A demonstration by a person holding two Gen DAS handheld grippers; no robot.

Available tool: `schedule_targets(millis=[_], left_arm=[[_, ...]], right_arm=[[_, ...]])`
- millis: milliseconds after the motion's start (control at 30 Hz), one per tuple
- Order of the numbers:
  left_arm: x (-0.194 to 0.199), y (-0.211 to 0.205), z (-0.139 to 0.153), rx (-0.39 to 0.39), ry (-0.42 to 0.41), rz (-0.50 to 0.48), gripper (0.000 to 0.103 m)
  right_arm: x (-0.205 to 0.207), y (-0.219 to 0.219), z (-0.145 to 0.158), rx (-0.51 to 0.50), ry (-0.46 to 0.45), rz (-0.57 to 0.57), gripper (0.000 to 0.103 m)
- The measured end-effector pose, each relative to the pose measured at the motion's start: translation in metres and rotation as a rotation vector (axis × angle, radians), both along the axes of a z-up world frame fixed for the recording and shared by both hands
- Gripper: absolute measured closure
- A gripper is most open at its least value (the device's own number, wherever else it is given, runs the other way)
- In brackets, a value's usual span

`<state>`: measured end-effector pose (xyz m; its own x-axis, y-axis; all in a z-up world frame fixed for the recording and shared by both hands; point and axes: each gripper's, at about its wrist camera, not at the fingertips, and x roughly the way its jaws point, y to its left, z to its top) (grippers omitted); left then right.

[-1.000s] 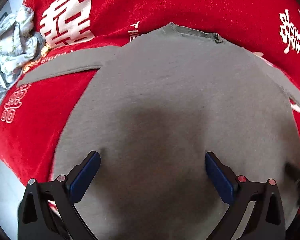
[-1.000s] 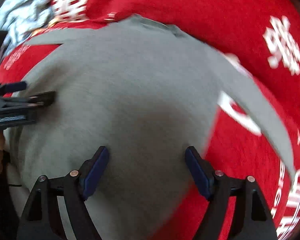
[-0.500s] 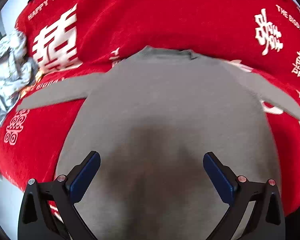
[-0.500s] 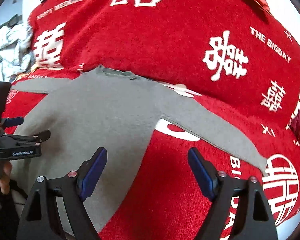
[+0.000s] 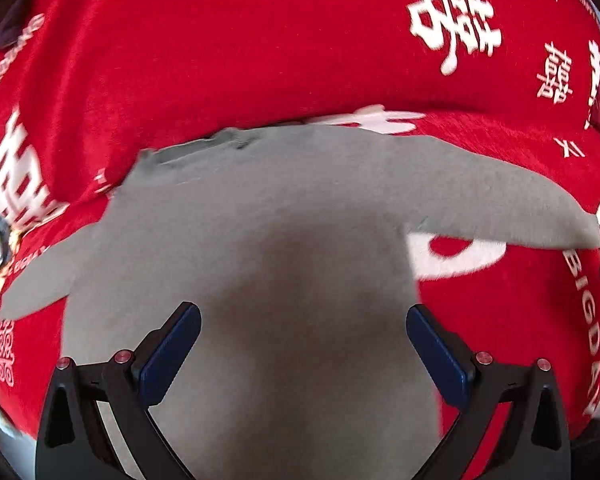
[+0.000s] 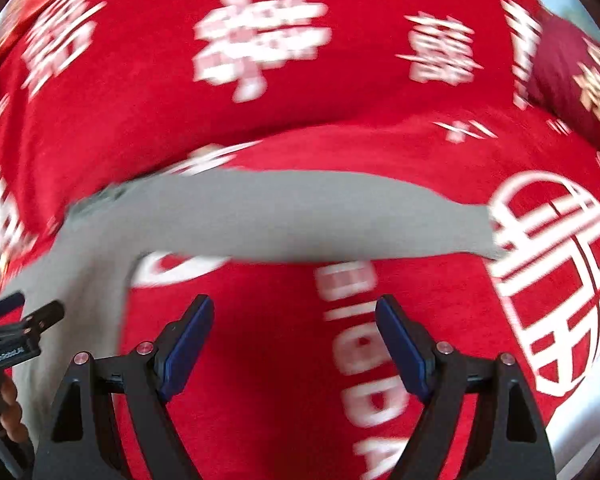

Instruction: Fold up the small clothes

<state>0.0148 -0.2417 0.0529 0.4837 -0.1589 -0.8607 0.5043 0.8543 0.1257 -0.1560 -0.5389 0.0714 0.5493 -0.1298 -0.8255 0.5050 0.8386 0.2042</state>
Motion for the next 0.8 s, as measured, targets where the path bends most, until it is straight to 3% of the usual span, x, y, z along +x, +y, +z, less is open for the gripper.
schedule_targets(millis=[100, 233, 533, 633, 733, 800], left_arm=[[0.013, -0.032, -0.01, 0.026, 0.025, -0.026, 0.0], [0.03, -0.062, -0.026, 0.062, 0.05, -0.052, 0.0], [0.066, -0.081, -0.054, 0.002, 0.15, -0.045, 0.0], [0.074, -0.082, -0.057, -0.024, 0.169, -0.048, 0.0], [0.082, -0.076, -0.055, -0.053, 0.183, -0.03, 0.0], [0.087, -0.068, -0.052, -0.097, 0.193, -0.012, 0.0]], right_arm=[[-0.014, -0.061, -0.022, 0.151, -0.038, -0.109, 0.018], [-0.027, -0.112, -0.048, 0.271, -0.103, -0.194, 0.018], [0.0, -0.145, -0.062, 0.246, -0.111, -0.232, 0.018], [0.013, -0.152, -0.065, 0.233, -0.096, -0.242, 0.023], [0.021, -0.153, -0.066, 0.217, -0.076, -0.257, 0.034], [0.024, -0.15, -0.065, 0.196, -0.063, -0.254, 0.05]])
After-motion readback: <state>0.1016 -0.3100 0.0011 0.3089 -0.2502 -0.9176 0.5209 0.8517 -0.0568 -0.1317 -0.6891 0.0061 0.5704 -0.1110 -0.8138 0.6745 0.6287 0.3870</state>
